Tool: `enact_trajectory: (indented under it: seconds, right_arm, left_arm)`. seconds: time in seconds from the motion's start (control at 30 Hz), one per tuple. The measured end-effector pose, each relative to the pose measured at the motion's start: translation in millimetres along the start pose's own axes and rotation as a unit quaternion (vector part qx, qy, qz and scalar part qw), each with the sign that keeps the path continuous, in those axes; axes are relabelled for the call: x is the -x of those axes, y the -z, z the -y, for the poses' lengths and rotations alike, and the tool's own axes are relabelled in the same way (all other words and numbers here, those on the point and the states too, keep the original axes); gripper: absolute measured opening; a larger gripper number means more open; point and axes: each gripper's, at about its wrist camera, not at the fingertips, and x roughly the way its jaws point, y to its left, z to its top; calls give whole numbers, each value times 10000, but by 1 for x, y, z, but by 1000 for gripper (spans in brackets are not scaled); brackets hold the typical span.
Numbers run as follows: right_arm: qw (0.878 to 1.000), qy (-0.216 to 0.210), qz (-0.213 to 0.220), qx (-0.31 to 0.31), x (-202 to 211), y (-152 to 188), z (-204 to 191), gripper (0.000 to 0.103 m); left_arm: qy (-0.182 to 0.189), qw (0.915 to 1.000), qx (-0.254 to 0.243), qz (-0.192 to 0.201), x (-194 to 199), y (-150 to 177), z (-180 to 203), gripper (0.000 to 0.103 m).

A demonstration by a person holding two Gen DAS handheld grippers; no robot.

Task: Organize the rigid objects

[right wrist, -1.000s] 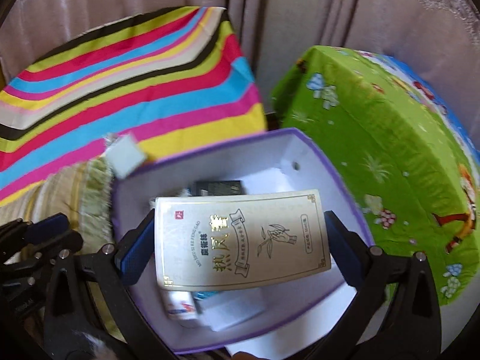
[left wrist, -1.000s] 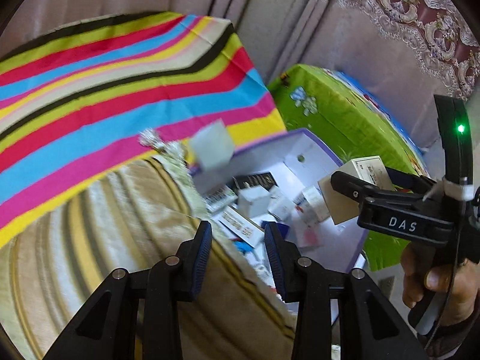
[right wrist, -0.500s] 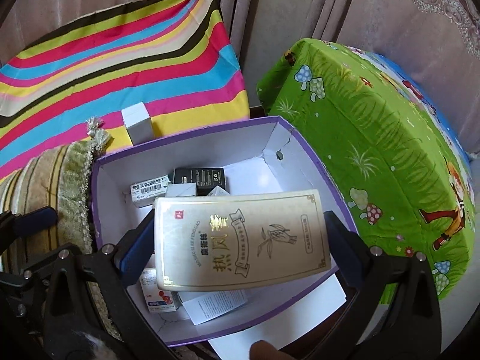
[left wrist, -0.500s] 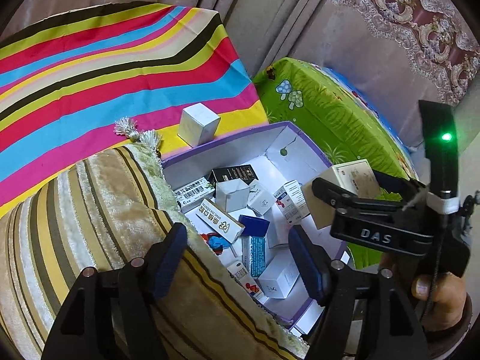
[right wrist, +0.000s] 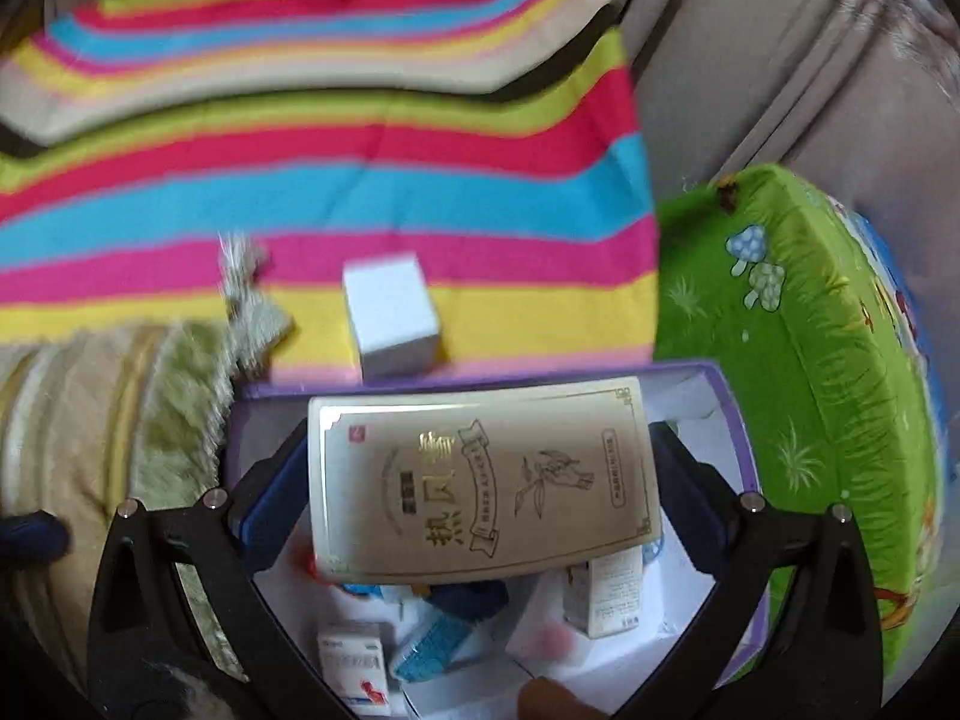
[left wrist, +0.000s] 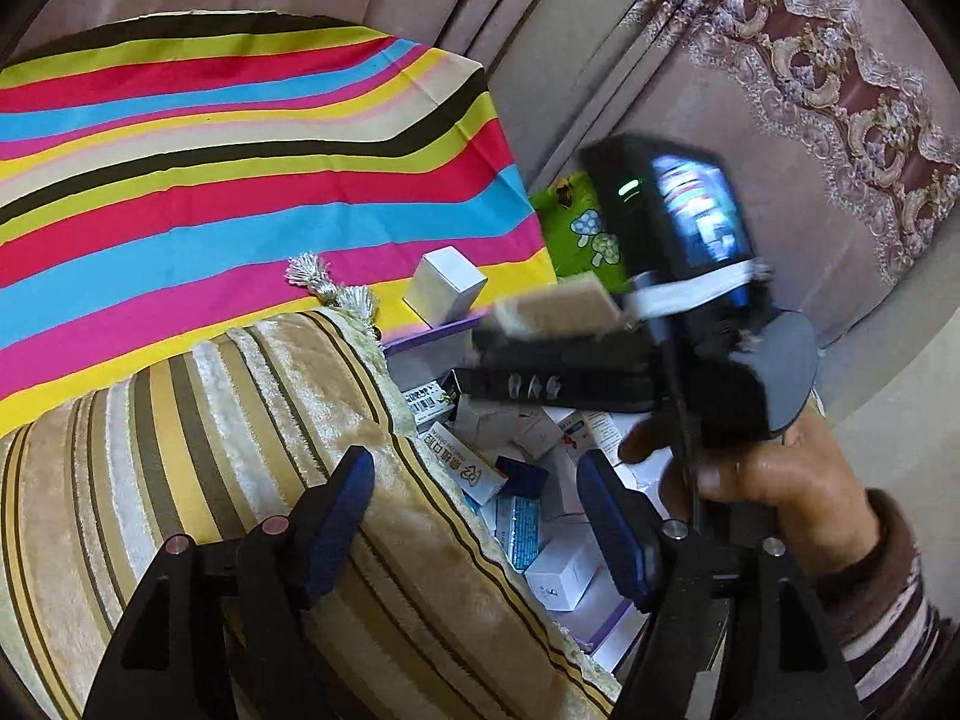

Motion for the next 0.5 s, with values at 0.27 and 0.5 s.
enact_trajectory:
  seconds: [0.27,0.5]
  right_arm:
    - [9936,-656,-558,-727,-5,43,37,103]
    - [9903,-647,-239,-1203,-4,50,64,103]
  left_arm:
    - [-12,9997,230,-68,-13,-31,-8,71]
    - [-37,9974,505,-510,-73,-97,-16,71]
